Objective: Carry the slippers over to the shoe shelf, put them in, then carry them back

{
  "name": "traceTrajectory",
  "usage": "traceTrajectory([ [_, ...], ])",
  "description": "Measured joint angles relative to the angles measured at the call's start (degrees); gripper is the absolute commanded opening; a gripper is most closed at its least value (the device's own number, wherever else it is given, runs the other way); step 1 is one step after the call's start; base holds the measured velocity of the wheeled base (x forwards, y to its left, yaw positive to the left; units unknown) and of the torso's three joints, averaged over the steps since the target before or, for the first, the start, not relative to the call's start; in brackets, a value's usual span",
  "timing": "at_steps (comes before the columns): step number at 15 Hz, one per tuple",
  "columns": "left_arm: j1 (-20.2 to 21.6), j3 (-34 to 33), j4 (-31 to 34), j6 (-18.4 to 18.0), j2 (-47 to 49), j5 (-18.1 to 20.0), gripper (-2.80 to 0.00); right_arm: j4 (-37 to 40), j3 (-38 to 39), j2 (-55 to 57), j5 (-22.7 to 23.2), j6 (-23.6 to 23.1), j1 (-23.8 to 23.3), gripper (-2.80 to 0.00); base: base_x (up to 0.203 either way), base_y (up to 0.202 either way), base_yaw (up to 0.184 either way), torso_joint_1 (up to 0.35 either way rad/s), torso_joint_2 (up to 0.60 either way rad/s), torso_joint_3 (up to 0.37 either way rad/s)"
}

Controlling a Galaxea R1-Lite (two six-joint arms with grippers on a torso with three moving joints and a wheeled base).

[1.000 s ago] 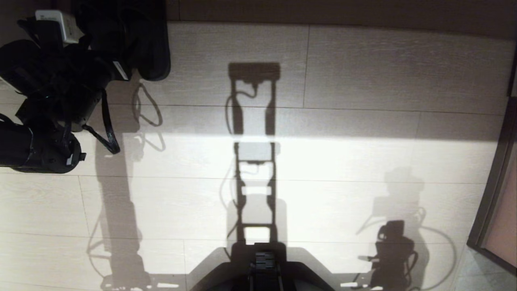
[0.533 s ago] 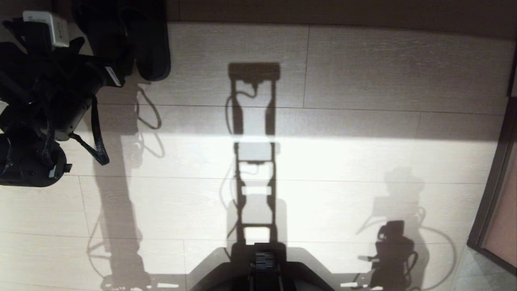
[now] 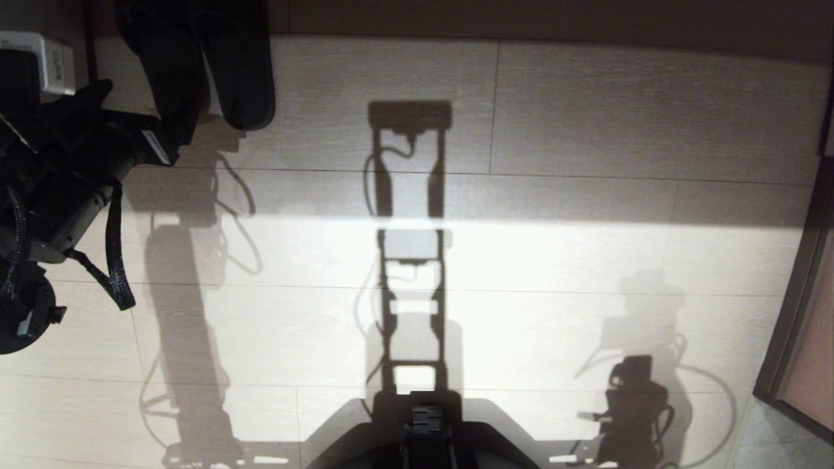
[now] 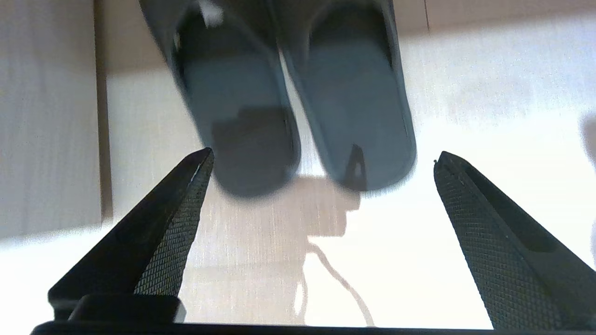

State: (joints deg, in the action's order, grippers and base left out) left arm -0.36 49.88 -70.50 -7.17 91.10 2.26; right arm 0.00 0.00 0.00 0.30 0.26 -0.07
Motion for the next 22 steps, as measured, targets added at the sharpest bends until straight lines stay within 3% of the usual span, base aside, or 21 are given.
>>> traceTrajectory([
  [8,4.3,-12.5,14.1,-0.6,-18.2,-0.4,0.00,0.0,0.0,0.0,0.0,0.0,0.0,-2.80,0.000,0.000,0.000,0.000,0.00,0.000],
  [11,5.4,-18.0,18.3,-0.8,-26.9,-3.4,0.00,0.0,0.0,0.0,0.0,0.0,0.0,-2.80,0.000,0.000,0.000,0.000,0.00,0.000],
  [12,5.5,-20.6,18.6,-1.0,-29.8,-4.3,-1.21,0.0,0.0,0.0,0.0,0.0,0.0,-2.80,0.000,0.000,0.000,0.000,0.00,0.000],
  [13,5.6,-23.6,18.6,-1.1,-32.6,-4.9,-2.80,0.0,0.0,0.0,0.0,0.0,0.0,-2.80,0.000,0.000,0.000,0.000,0.00,0.000],
  [15,5.7,-28.8,18.9,-1.1,-37.4,-5.9,-2.80,0.0,0.0,0.0,0.0,0.0,0.0,-2.80,0.000,0.000,0.000,0.000,0.00,0.000],
  [22,5.3,-37.5,19.6,-1.1,-47.2,-10.6,-2.80,0.0,0.0,0.0,0.0,0.0,0.0,-2.80,0.000,0.000,0.000,0.000,0.00,0.000],
])
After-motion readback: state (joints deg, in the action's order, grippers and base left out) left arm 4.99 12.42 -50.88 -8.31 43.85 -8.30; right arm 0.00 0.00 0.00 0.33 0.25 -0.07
